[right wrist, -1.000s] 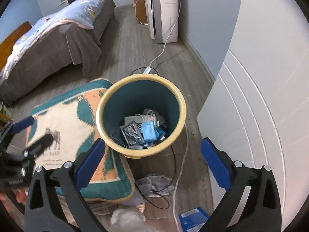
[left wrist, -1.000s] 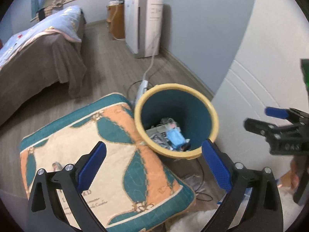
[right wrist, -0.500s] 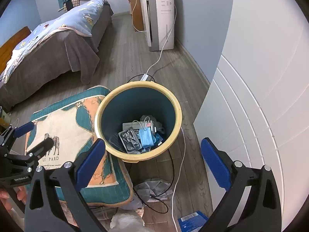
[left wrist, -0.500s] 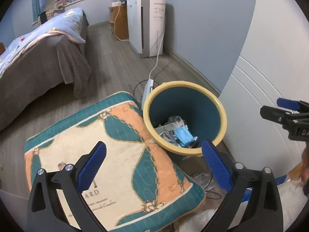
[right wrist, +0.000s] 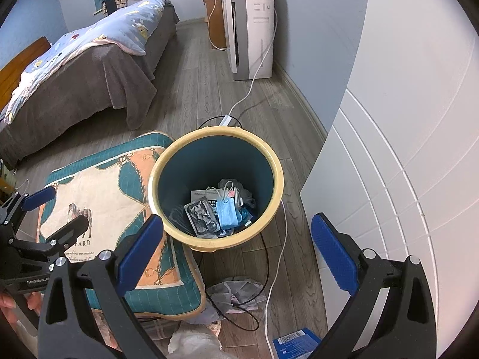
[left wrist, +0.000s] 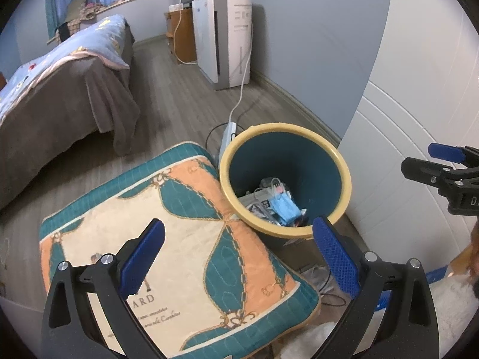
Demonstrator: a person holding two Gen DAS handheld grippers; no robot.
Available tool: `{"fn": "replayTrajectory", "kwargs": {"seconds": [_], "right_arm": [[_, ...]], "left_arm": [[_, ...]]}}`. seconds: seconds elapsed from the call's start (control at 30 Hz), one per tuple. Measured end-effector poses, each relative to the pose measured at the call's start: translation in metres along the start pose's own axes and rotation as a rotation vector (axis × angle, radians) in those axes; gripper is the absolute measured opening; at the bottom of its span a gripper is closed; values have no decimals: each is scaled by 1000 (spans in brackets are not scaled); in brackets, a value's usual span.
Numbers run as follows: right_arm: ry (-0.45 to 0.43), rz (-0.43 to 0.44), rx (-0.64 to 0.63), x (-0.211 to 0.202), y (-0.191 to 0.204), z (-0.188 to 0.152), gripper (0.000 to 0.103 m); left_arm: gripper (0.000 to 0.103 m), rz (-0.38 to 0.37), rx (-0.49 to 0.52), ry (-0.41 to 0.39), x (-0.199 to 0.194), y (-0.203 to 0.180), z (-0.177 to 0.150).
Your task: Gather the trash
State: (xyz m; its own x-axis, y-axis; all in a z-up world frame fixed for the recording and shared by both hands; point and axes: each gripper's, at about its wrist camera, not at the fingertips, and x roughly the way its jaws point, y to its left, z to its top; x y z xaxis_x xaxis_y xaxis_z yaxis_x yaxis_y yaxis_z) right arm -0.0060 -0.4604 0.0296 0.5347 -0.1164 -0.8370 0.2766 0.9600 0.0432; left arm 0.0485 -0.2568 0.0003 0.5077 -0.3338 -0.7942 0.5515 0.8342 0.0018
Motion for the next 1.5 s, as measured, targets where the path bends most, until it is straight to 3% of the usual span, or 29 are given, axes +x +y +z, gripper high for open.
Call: {"fn": "replayTrajectory", "kwargs": {"seconds": [1.5], "right_arm": [[15, -5, -23, 3, -2, 3, 97]], "left_arm": [[98, -8, 10, 0, -1, 3, -1]]}}
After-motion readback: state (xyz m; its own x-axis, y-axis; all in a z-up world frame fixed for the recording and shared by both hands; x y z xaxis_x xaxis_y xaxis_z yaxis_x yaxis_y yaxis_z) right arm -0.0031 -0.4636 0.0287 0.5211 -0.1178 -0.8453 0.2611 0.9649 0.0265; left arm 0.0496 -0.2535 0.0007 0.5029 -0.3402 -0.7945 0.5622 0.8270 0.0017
